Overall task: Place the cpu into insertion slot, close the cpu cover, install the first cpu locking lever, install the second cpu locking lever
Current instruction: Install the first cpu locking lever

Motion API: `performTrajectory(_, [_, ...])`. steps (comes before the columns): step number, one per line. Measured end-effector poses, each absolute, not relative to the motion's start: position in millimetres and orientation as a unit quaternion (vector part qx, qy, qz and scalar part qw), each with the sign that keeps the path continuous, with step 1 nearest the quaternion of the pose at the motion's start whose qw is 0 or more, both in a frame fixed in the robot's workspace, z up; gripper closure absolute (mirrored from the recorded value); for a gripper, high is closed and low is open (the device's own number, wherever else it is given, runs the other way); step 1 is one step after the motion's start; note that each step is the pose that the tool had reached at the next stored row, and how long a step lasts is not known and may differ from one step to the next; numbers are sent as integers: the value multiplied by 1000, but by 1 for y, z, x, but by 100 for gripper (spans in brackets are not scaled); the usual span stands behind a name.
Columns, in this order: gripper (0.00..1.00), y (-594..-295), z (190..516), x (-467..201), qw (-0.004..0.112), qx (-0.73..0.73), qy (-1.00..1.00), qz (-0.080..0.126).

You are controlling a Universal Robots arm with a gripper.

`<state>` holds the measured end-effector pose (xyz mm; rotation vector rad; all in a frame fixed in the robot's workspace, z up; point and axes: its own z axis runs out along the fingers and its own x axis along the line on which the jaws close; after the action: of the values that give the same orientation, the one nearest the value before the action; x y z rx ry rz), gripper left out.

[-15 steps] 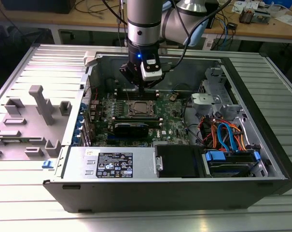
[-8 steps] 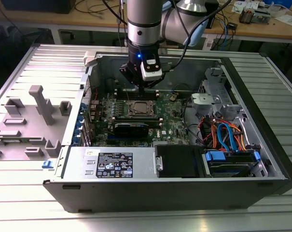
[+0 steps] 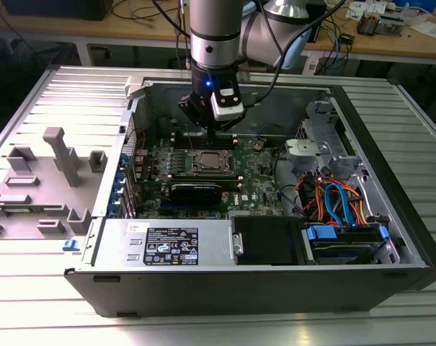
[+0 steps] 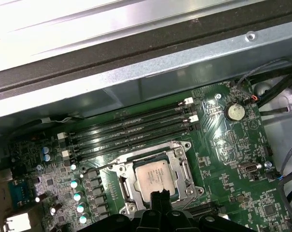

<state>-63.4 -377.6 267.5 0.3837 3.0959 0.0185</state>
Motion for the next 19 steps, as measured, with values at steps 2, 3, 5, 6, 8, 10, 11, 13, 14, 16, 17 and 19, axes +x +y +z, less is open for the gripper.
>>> performTrajectory(2, [89, -378, 267, -63, 11, 105, 994, 6])
performTrajectory(3, [89, -378, 267, -64, 11, 91, 996, 7])
performTrajectory(5, [89, -378, 267, -65, 10, 85, 996, 9])
performTrajectory(6, [89, -378, 267, -66, 10, 82, 996, 10])
performTrajectory(8, [89, -378, 267, -69, 10, 80, 997, 11])
performTrajectory(10, [89, -378, 267, -73, 10, 80, 997, 11])
performTrajectory(11, [89, -378, 267, -75, 10, 79, 997, 11])
performTrajectory(13, [89, -378, 267, -79, 10, 79, 997, 11])
performTrajectory(14, [89, -378, 267, -81, 10, 78, 997, 11])
performTrajectory(16, [89, -378, 267, -83, 10, 74, 997, 11])
performTrajectory(17, [89, -378, 267, -83, 10, 73, 997, 11])
performTrajectory(19, [89, -378, 267, -83, 10, 73, 997, 11])
